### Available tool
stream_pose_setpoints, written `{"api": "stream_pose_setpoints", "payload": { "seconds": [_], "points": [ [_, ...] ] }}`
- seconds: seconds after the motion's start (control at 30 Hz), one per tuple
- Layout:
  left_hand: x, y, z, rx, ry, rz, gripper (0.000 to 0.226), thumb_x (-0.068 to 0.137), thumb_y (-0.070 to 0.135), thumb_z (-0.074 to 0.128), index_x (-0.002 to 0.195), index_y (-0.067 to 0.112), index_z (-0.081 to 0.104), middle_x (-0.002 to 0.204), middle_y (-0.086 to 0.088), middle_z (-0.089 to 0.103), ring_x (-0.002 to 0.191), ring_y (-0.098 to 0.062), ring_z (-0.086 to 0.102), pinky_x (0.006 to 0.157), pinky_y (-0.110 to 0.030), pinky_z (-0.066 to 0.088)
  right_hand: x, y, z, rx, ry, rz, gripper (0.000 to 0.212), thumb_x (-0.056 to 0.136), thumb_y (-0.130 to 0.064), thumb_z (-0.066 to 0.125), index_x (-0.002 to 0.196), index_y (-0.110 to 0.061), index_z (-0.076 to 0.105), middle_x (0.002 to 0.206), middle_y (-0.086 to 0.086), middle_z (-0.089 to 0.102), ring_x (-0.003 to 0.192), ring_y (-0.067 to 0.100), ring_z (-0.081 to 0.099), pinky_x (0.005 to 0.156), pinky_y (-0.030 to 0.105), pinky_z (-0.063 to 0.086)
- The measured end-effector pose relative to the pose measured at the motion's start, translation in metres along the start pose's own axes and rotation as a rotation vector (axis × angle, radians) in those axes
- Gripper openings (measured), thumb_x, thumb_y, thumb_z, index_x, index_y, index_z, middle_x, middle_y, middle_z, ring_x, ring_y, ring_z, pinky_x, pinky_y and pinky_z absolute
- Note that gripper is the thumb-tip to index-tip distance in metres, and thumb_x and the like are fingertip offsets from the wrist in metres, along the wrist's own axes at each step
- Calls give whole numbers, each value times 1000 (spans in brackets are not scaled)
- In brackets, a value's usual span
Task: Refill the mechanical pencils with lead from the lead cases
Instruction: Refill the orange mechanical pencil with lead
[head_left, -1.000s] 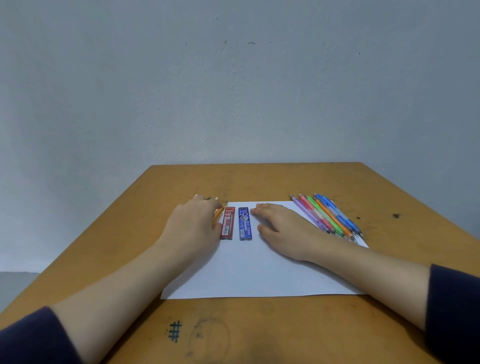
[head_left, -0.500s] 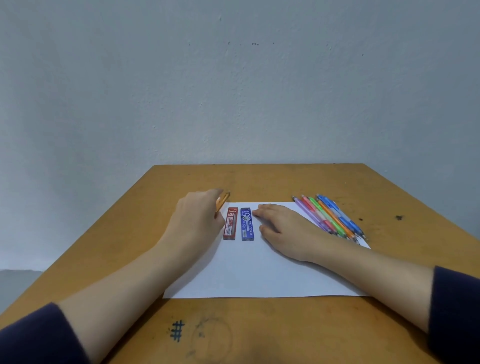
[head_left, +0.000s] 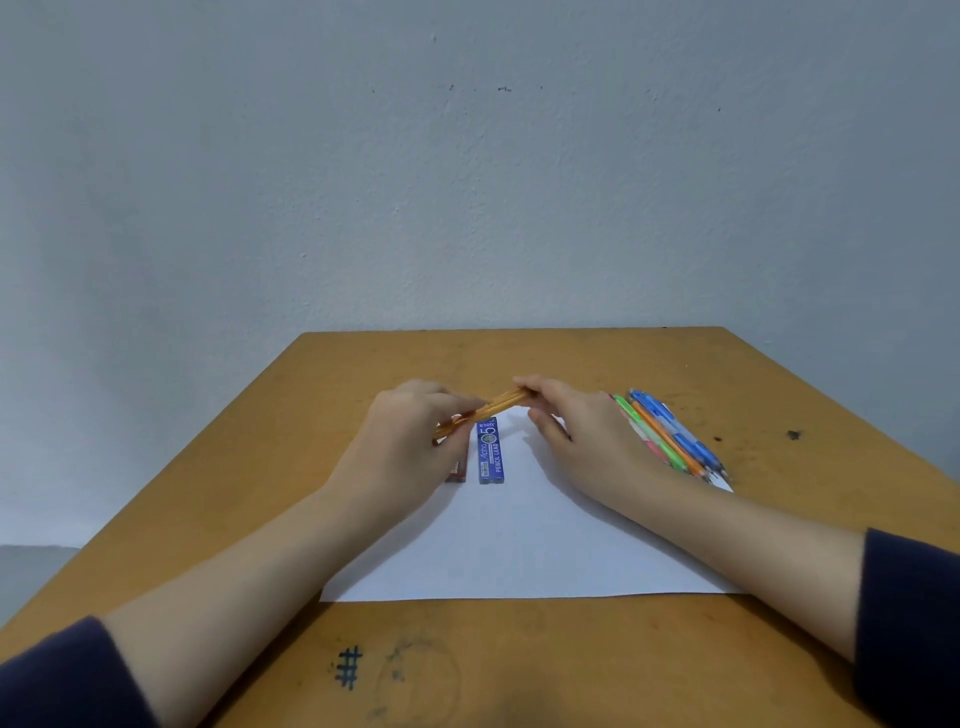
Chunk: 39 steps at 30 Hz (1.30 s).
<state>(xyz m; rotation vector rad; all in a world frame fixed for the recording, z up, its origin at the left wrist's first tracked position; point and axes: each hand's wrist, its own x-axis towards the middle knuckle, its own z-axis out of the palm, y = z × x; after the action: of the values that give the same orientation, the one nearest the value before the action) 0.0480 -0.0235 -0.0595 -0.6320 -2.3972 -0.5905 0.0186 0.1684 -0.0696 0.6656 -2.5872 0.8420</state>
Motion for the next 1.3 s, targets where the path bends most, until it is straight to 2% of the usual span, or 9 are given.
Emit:
{"api": "stream_pose_setpoints", "payload": {
  "seconds": [0.13, 0.27, 0.43, 0.63, 0.83, 0.97, 1.07, 1.17, 1.3],
  "points": [
    [1, -5, 0, -35, 10, -24, 26, 84, 5, 68, 108, 13, 73, 96, 0, 70, 84, -9, 56, 68, -2, 35, 2, 4, -1, 43, 102, -18, 23, 96, -14, 53, 115, -17, 64, 99, -2, 70, 82, 6, 57, 69, 5, 38],
    [1, -6, 2, -81, 14, -19, 26, 86, 5, 66, 110, 13, 72, 96, 0, 67, 78, -3, 53, 68, -1, 38, 2, 6, 0, 48, 159, 11, 17, 92, -17, 58, 106, -22, 67, 86, -8, 72, 80, 13, 64, 74, 34, 49],
    [1, -7, 4, -108, 25, -17, 20, 83, 6, 70, 102, 11, 74, 84, 6, 64, 68, 8, 50, 67, 0, 35, 2, 5, -1, 62, 199, 0, 14, 91, -19, 61, 102, -24, 68, 80, -11, 69, 77, 15, 63, 69, 34, 47],
    [2, -9, 2, -124, 55, -49, 16, 84, 14, 71, 99, 12, 76, 76, 13, 59, 67, 5, 54, 64, -4, 37, 2, 6, -3, 79, 259, -23, 12, 86, -18, 68, 97, -20, 72, 81, -6, 72, 78, 12, 63, 77, 36, 49],
    [1, -12, 3, -146, 83, -52, 13, 81, 14, 74, 94, 13, 77, 72, 15, 60, 76, 6, 55, 62, -6, 38, 3, 7, -4, 80, 276, -40, 12, 85, -12, 68, 94, -18, 74, 84, -6, 72, 69, -2, 57, 72, 27, 49],
    [2, -14, 3, -149, 87, -57, 13, 82, 14, 74, 94, 14, 77, 73, 11, 63, 80, -2, 55, 61, -8, 39, 4, 8, -5, 115, 296, -27, 9, 82, -11, 71, 88, -16, 74, 77, -9, 68, 65, -14, 54, 64, 8, 39],
    [2, -14, 4, -151, 94, -56, 13, 83, 17, 73, 95, 15, 77, 74, 7, 67, 81, -5, 55, 61, -8, 39, 4, 7, -5, 121, 306, -22, 8, 83, -9, 70, 87, -14, 74, 74, -12, 64, 66, -16, 53, 63, 5, 37],
    [2, -16, 3, -141, 102, -67, 13, 83, 20, 73, 95, 15, 77, 76, 4, 68, 69, -9, 56, 61, -9, 39, 6, 7, -10, 157, 325, 1, 7, 85, -5, 67, 87, -9, 73, 73, -9, 63, 63, -18, 53, 61, 3, 36],
    [2, -16, 1, -128, 93, -91, 15, 83, 19, 73, 97, 16, 77, 75, 9, 66, 66, -1, 56, 61, -7, 38, 10, 14, -18, 195, 328, 74, 8, 85, -4, 66, 89, -7, 72, 73, -10, 63, 64, -19, 54, 61, 2, 38]
  ]
}}
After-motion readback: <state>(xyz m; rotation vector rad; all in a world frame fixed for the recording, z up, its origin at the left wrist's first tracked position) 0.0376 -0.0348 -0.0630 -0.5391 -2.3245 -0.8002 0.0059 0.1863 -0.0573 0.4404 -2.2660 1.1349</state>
